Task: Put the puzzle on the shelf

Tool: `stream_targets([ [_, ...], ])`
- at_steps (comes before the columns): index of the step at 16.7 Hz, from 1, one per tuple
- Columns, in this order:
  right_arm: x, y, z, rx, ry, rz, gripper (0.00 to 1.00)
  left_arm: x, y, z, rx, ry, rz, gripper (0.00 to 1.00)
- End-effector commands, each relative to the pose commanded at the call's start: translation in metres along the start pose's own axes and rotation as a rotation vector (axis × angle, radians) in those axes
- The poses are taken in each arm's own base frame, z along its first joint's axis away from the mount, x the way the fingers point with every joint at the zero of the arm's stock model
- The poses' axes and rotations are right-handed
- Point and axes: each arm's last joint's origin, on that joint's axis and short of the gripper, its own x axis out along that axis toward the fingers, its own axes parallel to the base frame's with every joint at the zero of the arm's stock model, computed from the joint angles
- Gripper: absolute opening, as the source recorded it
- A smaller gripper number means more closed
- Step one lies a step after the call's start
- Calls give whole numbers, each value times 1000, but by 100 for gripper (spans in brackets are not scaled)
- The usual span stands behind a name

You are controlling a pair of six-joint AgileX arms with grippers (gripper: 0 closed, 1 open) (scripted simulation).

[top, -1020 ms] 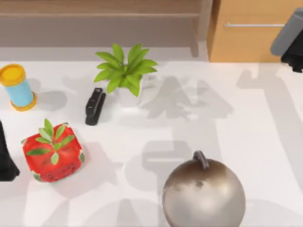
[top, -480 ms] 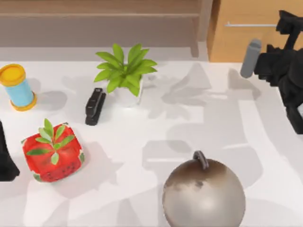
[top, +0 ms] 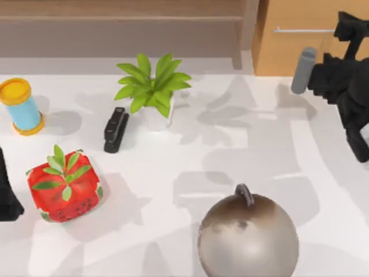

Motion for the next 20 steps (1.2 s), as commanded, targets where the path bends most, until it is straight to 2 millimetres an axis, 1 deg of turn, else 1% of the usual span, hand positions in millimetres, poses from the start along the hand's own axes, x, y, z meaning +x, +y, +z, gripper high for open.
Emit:
stream_targets([
  [5, 21, 0, 1, -1, -1, -1, 100, 0, 0, 0, 0, 0, 0, 100],
  [9, 22, 0, 2, 0, -1, -1, 100, 0, 0, 0, 0, 0, 0, 100],
  [20, 22, 0, 2, 0, -1, -1, 17, 0, 0, 0, 0, 0, 0, 100],
])
